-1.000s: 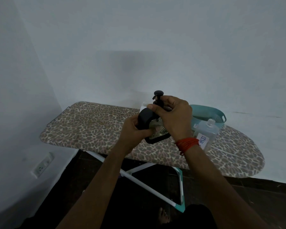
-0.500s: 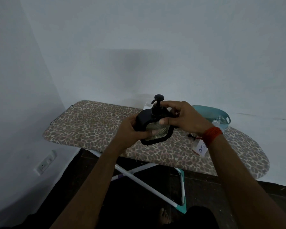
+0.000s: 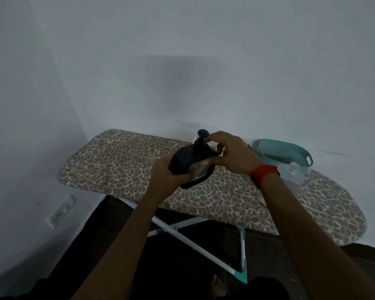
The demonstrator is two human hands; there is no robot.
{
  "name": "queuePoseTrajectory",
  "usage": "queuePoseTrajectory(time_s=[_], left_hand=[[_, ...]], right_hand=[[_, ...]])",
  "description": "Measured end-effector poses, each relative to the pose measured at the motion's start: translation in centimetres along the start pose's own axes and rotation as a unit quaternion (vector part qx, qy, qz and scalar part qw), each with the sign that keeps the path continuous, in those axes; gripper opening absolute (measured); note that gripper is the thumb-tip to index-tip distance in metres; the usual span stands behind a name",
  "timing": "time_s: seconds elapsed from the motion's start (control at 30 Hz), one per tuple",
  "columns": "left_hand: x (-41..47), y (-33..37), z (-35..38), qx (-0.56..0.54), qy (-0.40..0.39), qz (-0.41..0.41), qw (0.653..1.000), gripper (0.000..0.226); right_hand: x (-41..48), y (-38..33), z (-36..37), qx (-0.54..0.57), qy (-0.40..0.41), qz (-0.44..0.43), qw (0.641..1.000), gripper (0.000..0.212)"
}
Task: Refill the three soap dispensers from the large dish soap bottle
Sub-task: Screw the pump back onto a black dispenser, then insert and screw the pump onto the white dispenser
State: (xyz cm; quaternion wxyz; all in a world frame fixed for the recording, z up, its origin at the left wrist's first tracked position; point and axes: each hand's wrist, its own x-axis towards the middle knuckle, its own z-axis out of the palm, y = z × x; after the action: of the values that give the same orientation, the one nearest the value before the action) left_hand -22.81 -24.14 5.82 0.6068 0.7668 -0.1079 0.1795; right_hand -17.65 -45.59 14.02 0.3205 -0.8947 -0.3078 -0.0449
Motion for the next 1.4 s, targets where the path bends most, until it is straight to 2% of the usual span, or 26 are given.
queuePoseTrajectory(time_s=[0.1, 0.23, 0.4, 0.63, 0.8, 0.97, 1.0, 1.1, 1.17, 1.3, 1.33, 1.4], left_hand=[[0.8, -2.5, 0.1, 0.011, 0.084, -0.044, 0.995, 0.022], [4.6, -5.9, -0.1, 0.001, 0.199, -0.108, 0.974, 0.028], [10.6, -12.1, 0.4, 0.024, 0.259, -0.118, 0.958, 0.041], [14.4, -19.7, 1.9, 0.046, 0.26, -0.238, 0.935, 0.055], [14.4, -20.2, 2.4, 0.059, 0.259, -0.23, 0.936, 0.057], [12.6, -18.6, 2.8, 0.071, 0.241, -0.241, 0.938, 0.083], [11.6, -18.3, 3.3, 0.08, 0.267, -0.239, 0.93, 0.08], [8.0, -17.3, 6.2, 0.101, 0.364, -0.191, 0.906, 0.049], [6.9, -16.5, 8.5, 0.084, 0.331, -0.187, 0.921, 0.05], [9.7, -15.9, 11.7, 0.081, 0.158, -0.215, 0.96, 0.102], [10.9, -15.9, 12.3, 0.094, 0.132, -0.215, 0.963, 0.106], [12.9, -16.3, 13.3, 0.112, 0.12, -0.196, 0.967, 0.095]], right_hand=[[0.5, 1.6, 1.5, 0.069, 0.087, 0.047, 0.993, 0.063], [0.1, 5.0, 5.5, 0.127, 0.194, 0.122, 0.965, 0.029], [-1.5, 9.6, 12.7, 0.133, 0.167, 0.22, 0.952, 0.017], [-1.8, 13.8, 18.2, 0.175, 0.151, 0.267, 0.935, 0.014], [-1.9, 14.8, 18.8, 0.194, 0.152, 0.269, 0.931, 0.016], [-1.7, 14.4, 18.4, 0.173, 0.16, 0.273, 0.933, 0.012], [-1.6, 14.4, 18.2, 0.167, 0.163, 0.276, 0.933, 0.012], [-0.9, 14.7, 17.3, 0.128, 0.195, 0.288, 0.929, 0.019], [0.2, 15.2, 16.3, 0.103, 0.226, 0.297, 0.922, 0.023], [2.2, 16.0, 14.1, 0.073, 0.243, 0.3, 0.92, 0.033], [2.6, 16.2, 13.6, 0.062, 0.241, 0.294, 0.923, 0.034], [3.5, 16.8, 12.9, 0.039, 0.229, 0.283, 0.931, 0.035]])
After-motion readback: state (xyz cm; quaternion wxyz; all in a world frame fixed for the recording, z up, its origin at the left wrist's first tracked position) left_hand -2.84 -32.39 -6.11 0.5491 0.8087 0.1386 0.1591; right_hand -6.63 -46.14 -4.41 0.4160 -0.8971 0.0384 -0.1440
